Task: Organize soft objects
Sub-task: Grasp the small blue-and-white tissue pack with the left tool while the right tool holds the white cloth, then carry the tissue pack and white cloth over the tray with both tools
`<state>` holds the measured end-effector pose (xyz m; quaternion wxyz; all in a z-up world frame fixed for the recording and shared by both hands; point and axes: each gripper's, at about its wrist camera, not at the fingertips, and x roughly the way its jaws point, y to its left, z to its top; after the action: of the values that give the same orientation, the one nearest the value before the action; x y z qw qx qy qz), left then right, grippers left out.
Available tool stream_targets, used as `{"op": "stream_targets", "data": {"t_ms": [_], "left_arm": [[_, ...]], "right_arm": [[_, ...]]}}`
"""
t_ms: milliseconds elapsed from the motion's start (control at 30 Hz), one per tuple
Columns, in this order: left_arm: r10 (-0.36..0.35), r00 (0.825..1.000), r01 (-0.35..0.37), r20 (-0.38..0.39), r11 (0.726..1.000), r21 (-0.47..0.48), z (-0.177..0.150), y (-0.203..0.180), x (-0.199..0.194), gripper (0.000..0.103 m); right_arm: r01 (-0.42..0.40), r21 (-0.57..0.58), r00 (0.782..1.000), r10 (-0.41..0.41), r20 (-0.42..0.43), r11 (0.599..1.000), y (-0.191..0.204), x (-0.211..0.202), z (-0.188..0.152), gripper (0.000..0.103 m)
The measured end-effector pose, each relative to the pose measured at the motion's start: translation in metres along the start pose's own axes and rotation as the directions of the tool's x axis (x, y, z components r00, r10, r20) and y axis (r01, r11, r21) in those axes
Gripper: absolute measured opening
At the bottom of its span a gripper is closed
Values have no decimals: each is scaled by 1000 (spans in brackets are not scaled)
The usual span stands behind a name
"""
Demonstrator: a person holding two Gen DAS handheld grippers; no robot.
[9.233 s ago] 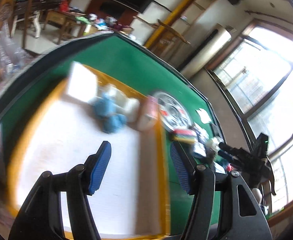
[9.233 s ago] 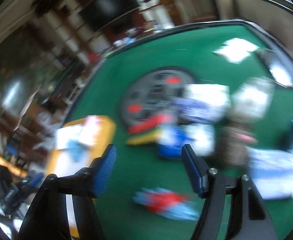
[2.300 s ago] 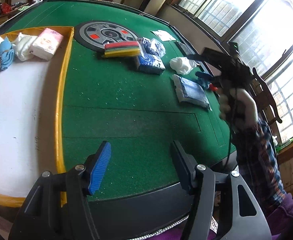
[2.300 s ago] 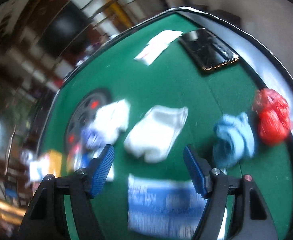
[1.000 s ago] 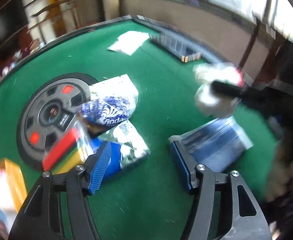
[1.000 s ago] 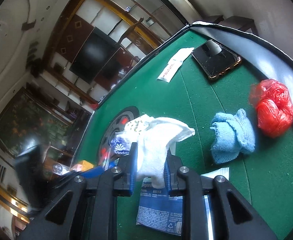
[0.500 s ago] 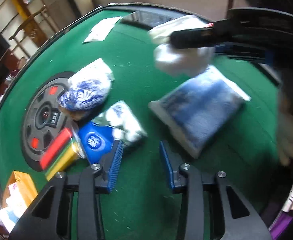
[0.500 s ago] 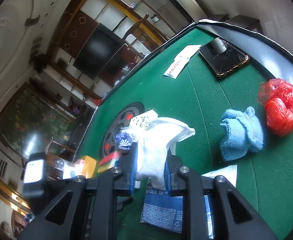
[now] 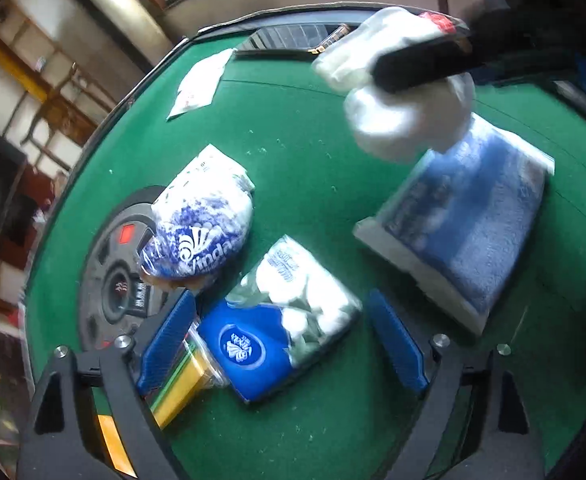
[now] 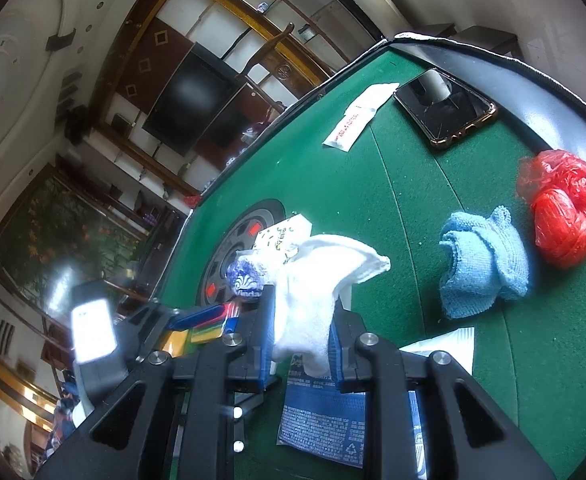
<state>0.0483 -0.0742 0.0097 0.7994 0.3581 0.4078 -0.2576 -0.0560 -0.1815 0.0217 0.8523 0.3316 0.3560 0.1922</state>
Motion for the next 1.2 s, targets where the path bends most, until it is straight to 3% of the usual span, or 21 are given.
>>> {"op": "stream_targets", "data": {"t_ms": [33,67,100,133,167,300,433,600,667,867,1033,1133,1200], "left_arm": [[-19,1000,19,2,999,-29,0,4,2,87],[-41,999,41,4,997,-66,-3,8,3,69],[-67,998,66,-5,993,-103,-4,11,4,66],[-106,994,105,-5,985,-136,-6,13,3,56],[-100,995,99,-2,985,-139,-7,11,0,47],[-90,996,92,19,985,-143,-15,-3,-22,34],[-145,986,161,84,957,-241,-30,0,-54,25],[-170,966,234,196,898,-373,-64,11,-105,22],[-172,956,263,239,862,-432,-83,21,-122,22],[-121,949,267,290,798,-540,-132,42,-157,22],[-38,947,236,318,751,-616,-169,66,-191,22],[37,959,168,282,726,-666,-194,83,-200,22],[67,969,127,239,695,-708,-213,94,-197,22]], "right_arm": [[1,1,1000,-1,-2,1000,0,1,0,21],[3,2,1000,-3,-5,1000,-1,2,0,21],[3,4,1000,-3,-7,1000,-1,3,0,21],[1,6,1000,-1,-8,1000,-1,3,0,21],[1,5,1000,-1,-8,1000,-1,3,0,21],[-13,-8,1000,12,-3,1000,1,2,0,21],[-7,-26,1000,7,7,1000,4,0,-1,21],[10,-56,1000,-9,8,998,10,0,-4,21],[27,-70,1000,-26,10,997,12,0,-5,21],[64,-102,998,-64,4,993,18,4,-11,21],[55,-158,999,-54,11,986,41,-2,-18,21],[-7,-180,1000,3,-23,984,65,0,-24,21],[-55,-213,997,42,-61,976,89,7,-28,21]]}}
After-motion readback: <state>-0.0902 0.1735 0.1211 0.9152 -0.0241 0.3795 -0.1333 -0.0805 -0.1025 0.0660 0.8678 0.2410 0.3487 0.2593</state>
